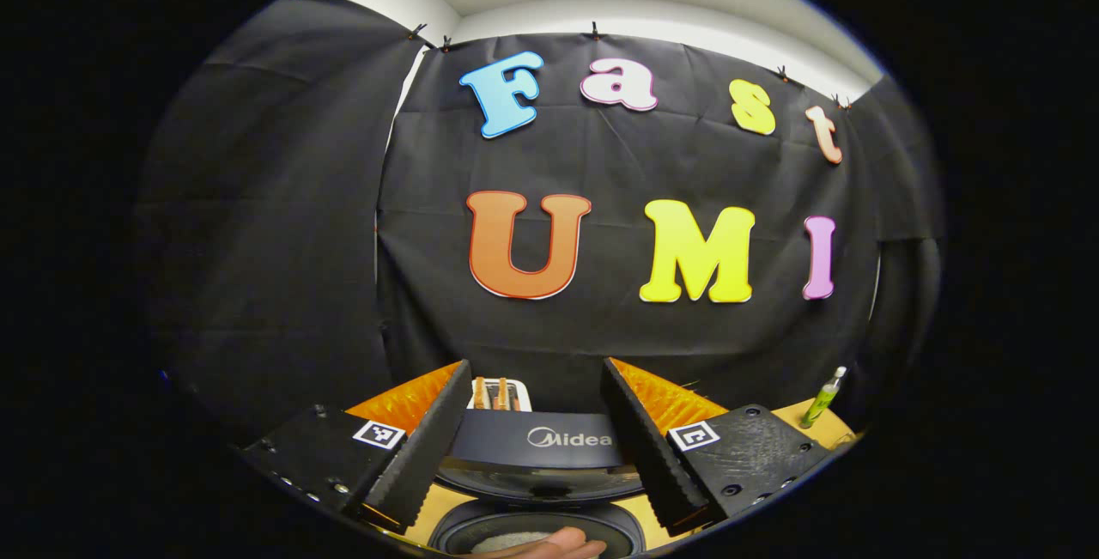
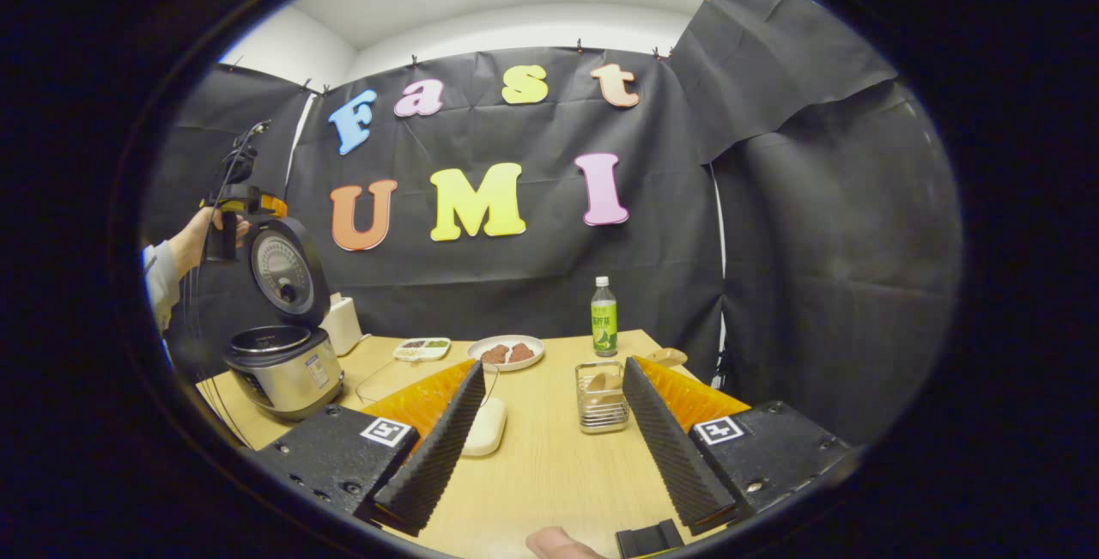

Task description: Close the left gripper, press the button to open the rice cooker; take a wooden spoon from the chopstick holder with the right hand, scoop a spoonful of rice and pour it into the rice cooker, then put the wooden spoon back into the chopstick holder.

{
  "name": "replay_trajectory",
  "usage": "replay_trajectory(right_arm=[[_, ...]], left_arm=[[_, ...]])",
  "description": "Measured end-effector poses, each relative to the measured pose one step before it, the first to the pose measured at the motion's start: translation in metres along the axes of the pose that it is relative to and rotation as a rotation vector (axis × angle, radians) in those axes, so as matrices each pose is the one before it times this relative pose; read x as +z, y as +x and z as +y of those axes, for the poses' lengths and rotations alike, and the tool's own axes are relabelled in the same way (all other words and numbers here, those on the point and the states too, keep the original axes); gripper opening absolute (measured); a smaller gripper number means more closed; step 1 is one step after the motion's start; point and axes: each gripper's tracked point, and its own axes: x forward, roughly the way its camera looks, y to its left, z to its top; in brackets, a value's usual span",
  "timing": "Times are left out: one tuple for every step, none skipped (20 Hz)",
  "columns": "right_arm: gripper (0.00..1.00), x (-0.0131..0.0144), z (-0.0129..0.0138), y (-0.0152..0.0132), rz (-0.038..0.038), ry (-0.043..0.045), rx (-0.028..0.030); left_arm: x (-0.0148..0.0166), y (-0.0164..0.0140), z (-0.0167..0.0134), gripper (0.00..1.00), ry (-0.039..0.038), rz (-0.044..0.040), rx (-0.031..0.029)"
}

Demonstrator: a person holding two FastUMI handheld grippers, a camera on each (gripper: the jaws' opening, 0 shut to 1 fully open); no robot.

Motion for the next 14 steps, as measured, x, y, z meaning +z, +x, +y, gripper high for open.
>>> replay_trajectory(right_arm=[[1.00, 0.00014, -0.00170, 0.00144, 0.00057, -0.00151, -0.00036], [1.00, 0.00072, -0.00099, 0.00135, 0.00113, 0.00107, -0.00402], [1.00, 0.00035, -0.00109, -0.00139, -0.00281, 0.00243, -0.00098], [1.00, -0.00095, 0.00053, -0.00325, -0.00267, 0.00398, 0.00049], [1.00, 0.00073, 0.00292, -0.00213, -0.00177, 0.00255, 0.00688], [1.00, 0.00024, 0.00396, -0.00298, -0.00203, -0.00030, 0.01154], [1.00, 0.00134, 0.00517, -0.00241, -0.00357, -0.00170, 0.01237], [1.00, -0.00166, 0.00226, -0.00201, 0.00446, -0.00430, 0.00904], [1.00, -0.00140, 0.00269, -0.00336, 0.00350, -0.00461, 0.00713], [1.00, 0.00162, 0.00245, -0.00382, -0.00071, -0.00390, 0.00677], [1.00, 0.00164, 0.00211, -0.00239, -0.00325, -0.00406, 0.00467], [1.00, 0.00166, 0.00107, -0.00116, 0.00253, -0.00485, 0.00100], [1.00, 0.00165, -0.00086, -0.00174, 0.00291, 0.00043, -0.00767], [1.00, 0.00016, 0.00046, -0.00546, -0.00279, 0.00028, -0.00138]], left_arm=[[0.00056, 0.00145, -0.00062, 0.96, -0.00154, 0.00808, 0.00626], [-0.00166, -0.00022, 0.00064, 0.96, 0.00149, 0.00682, 0.00540], [0.00166, -0.00181, 0.00007, 0.97, -0.00218, -0.00393, 0.00359], [-0.00171, -0.00330, 0.00017, 0.96, -0.00147, 0.00458, 0.00383], [-0.00102, -0.00443, -0.00028, 0.97, 0.00326, 0.00320, -0.00105], [-0.00144, -0.00361, 0.00077, 0.97, -0.00050, 0.00664, -0.00225], [-0.00260, -0.00645, 0.00079, 0.98, 0.00053, 0.00965, -0.00349], [-0.00241, -0.00633, 0.00033, 0.98, 0.00455, 0.00811, -0.00235], [-0.00179, -0.00629, 0.00060, 0.98, -0.00027, 0.00660, -0.00031], [-0.00200, -0.00672, 0.00138, 0.98, 0.00413, 0.00424, 0.00448], [-0.00338, -0.00586, 0.00190, 0.98, 0.00024, 0.00630, -0.00018], [-0.00301, -0.00570, -0.00063, 0.99, 0.00522, 0.00040, -0.00462], [-0.00433, -0.00714, -0.00061, 0.99, 0.00436, 0.00927, -0.00908], [-0.00427, -0.00556, -0.00019, 0.99, 0.00222, 0.01071, -0.01062]])
